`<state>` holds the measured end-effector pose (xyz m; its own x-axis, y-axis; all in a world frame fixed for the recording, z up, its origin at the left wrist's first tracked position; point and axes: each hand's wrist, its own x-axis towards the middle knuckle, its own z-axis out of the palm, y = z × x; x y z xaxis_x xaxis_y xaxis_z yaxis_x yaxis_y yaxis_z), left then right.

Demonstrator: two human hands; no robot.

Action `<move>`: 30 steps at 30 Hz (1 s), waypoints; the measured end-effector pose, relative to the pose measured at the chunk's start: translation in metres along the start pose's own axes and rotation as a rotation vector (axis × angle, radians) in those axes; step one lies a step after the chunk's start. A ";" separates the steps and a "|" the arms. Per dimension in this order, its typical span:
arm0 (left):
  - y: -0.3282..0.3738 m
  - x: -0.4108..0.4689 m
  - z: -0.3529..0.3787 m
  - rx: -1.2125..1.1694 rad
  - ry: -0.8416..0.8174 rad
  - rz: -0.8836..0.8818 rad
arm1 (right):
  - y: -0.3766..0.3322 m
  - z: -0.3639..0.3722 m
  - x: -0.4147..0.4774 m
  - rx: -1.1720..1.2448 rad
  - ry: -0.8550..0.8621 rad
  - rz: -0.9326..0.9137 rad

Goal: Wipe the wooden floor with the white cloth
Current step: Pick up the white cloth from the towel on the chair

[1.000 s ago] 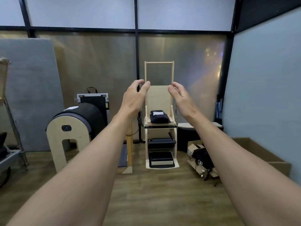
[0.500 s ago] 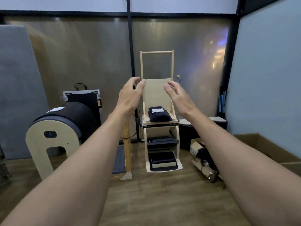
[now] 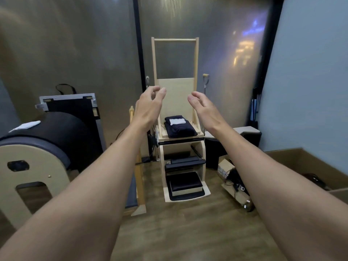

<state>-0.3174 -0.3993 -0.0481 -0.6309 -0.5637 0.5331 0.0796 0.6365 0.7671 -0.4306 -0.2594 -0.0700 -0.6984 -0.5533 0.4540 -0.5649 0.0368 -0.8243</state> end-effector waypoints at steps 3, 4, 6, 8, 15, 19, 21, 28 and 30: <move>-0.036 0.044 0.022 0.003 -0.029 -0.005 | 0.036 0.013 0.047 -0.001 -0.011 0.007; -0.047 0.060 0.030 0.012 -0.040 -0.005 | 0.047 0.016 0.063 -0.004 -0.014 0.008; -0.067 0.093 0.044 0.027 -0.062 -0.019 | 0.067 0.020 0.097 -0.004 -0.027 0.019; -0.085 0.127 0.057 0.040 -0.066 -0.045 | 0.086 0.022 0.134 -0.005 -0.039 0.034; -0.154 0.236 0.111 0.055 -0.060 -0.082 | 0.160 0.053 0.252 -0.041 -0.069 0.067; -0.209 0.300 0.147 0.086 -0.094 -0.108 | 0.210 0.071 0.319 -0.059 -0.072 0.098; -0.237 0.332 0.163 0.074 -0.130 -0.113 | 0.234 0.078 0.351 -0.058 -0.058 0.126; -0.317 0.455 0.206 0.012 -0.212 -0.152 | 0.303 0.107 0.463 -0.037 -0.015 0.222; -0.340 0.483 0.225 -0.005 -0.228 -0.178 | 0.323 0.114 0.493 -0.029 -0.022 0.246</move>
<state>-0.8228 -0.7697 -0.1316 -0.7925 -0.5329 0.2965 -0.0447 0.5357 0.8432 -0.9069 -0.6154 -0.1512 -0.8068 -0.5427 0.2334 -0.3921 0.1964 -0.8987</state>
